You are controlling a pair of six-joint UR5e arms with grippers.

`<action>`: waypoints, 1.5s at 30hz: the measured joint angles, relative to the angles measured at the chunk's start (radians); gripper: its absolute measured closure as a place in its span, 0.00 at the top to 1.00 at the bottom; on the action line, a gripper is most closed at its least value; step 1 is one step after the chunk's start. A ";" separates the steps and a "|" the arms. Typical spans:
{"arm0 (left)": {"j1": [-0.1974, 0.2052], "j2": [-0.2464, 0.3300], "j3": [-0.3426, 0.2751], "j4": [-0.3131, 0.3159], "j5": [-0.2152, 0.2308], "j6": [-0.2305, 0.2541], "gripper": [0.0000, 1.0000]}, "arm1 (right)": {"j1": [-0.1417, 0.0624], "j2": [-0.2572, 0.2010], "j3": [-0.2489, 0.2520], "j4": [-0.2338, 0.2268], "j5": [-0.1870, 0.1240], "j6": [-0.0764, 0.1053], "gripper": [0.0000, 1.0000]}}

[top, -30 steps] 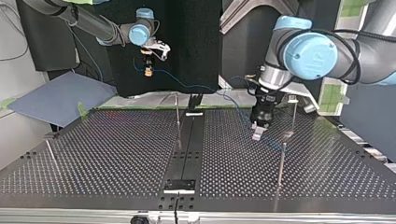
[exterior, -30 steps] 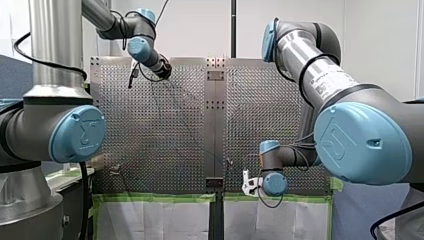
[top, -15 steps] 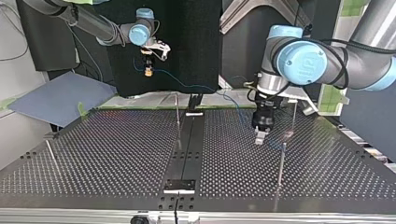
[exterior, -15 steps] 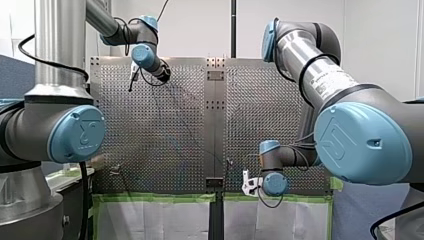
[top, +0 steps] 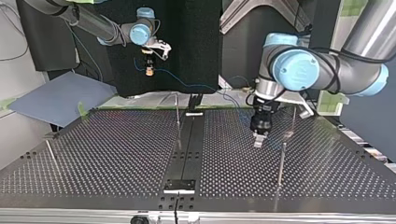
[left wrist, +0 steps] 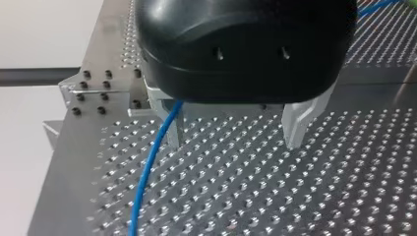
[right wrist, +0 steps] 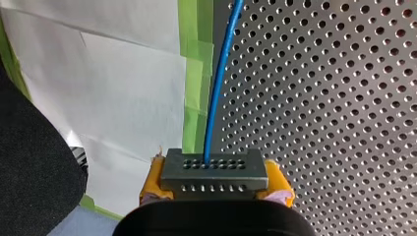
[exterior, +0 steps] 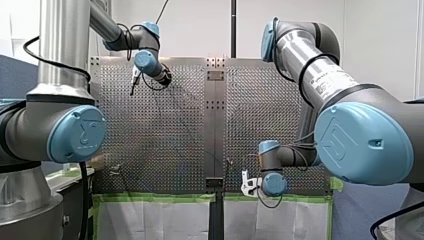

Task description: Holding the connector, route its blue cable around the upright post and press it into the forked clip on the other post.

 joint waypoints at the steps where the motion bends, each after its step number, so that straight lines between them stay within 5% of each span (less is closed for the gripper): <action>1: 0.001 0.000 0.003 0.005 0.001 -0.005 1.00 | 0.001 0.000 0.000 0.000 0.000 0.000 0.00; 18: -0.020 -0.026 0.087 -0.019 0.013 -0.079 1.00 | 0.004 0.001 0.000 -0.001 0.000 -0.001 0.00; 33: -0.025 -0.047 0.220 -0.150 -0.093 -0.145 1.00 | 0.004 0.001 -0.001 -0.008 -0.006 -0.003 0.00; 45: -0.048 -0.089 0.325 -0.233 -0.121 -0.163 1.00 | 0.004 0.002 -0.001 -0.013 -0.008 -0.003 0.00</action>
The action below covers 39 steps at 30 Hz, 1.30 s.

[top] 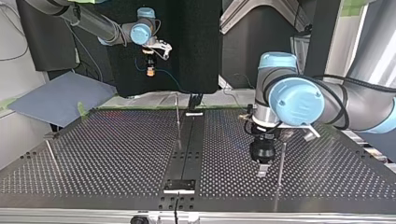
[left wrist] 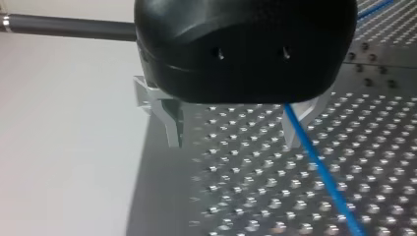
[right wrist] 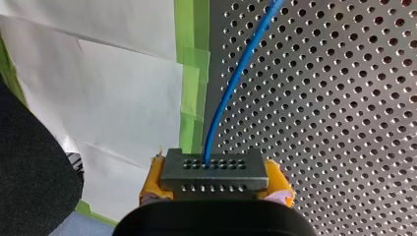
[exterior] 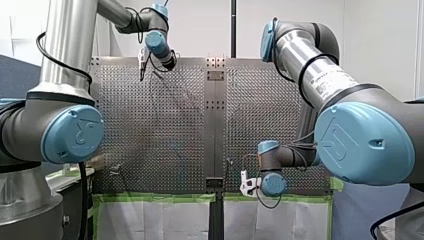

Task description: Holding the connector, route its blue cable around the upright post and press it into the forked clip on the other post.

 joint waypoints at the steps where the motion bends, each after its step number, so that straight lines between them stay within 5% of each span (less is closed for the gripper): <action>1: 0.000 -0.001 0.010 -0.002 -0.003 -0.007 1.00 | 0.000 0.000 0.000 -0.001 0.000 0.000 0.00; 25: 0.040 -0.087 0.206 -0.074 -0.009 -0.094 1.00 | 0.000 0.000 0.000 -0.002 -0.003 -0.001 0.00; 39: 0.040 -0.126 0.216 -0.116 -0.021 -0.096 1.00 | 0.000 0.001 0.001 -0.003 -0.003 -0.001 0.00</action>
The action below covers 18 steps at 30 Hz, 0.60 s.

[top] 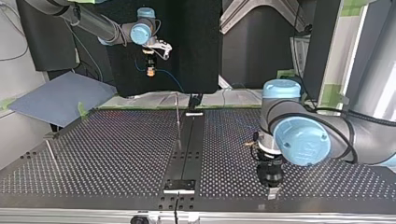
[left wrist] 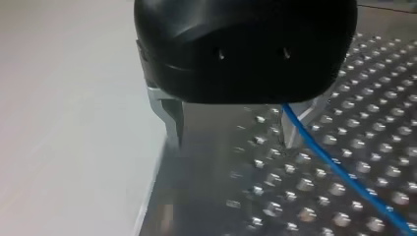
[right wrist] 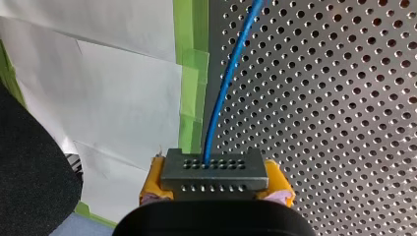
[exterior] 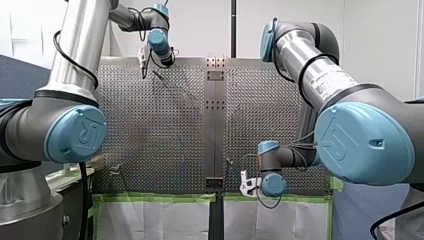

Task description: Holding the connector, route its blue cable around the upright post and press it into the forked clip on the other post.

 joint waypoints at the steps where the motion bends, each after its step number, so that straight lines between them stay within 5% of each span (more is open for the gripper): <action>1: -0.001 -0.002 -0.002 -0.003 -0.002 0.000 1.00 | 0.000 0.000 0.000 0.000 0.000 0.000 0.00; 18: -0.053 -0.030 -0.006 -0.084 -0.120 0.080 1.00 | 0.000 0.002 0.000 0.001 0.000 0.002 0.00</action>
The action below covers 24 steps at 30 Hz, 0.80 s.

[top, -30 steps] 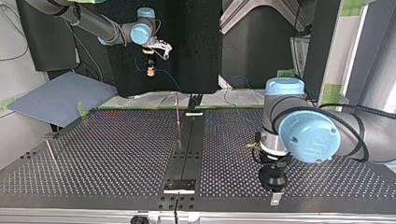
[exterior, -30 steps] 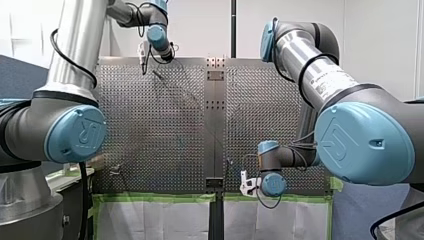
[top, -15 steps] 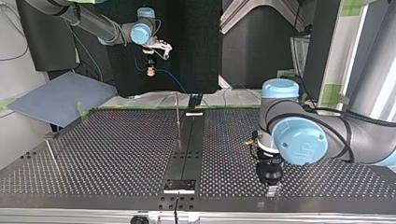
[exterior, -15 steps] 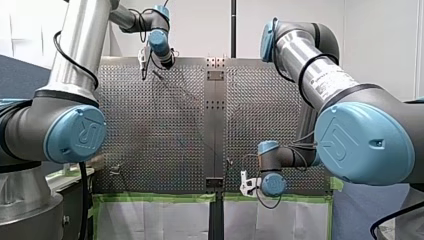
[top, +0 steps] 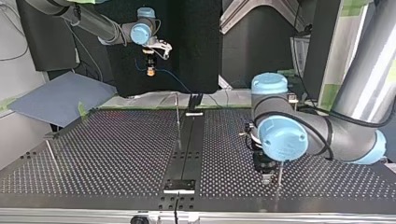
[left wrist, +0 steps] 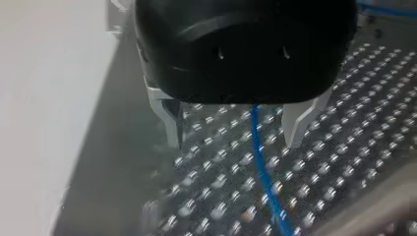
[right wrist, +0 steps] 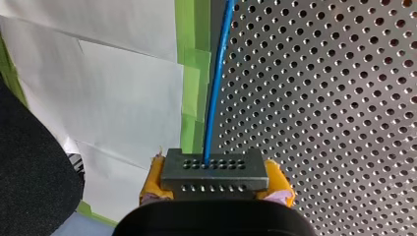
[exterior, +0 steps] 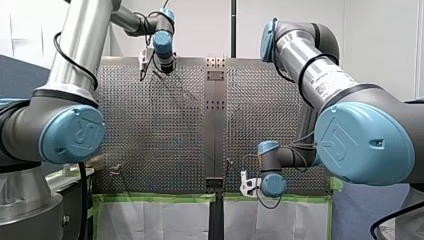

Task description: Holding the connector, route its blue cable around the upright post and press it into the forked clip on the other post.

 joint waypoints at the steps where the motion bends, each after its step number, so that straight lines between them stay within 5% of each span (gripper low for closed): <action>1: -0.011 -0.005 0.000 0.005 -0.012 0.003 1.00 | 0.000 0.000 0.000 0.000 0.000 0.000 0.00; 10: -0.086 -0.034 0.000 0.032 -0.097 0.008 1.00 | 0.000 0.000 0.000 -0.001 0.001 0.000 0.00; 24: -0.114 -0.036 -0.072 0.070 -0.225 0.030 1.00 | 0.000 0.004 0.000 -0.011 0.000 0.001 0.00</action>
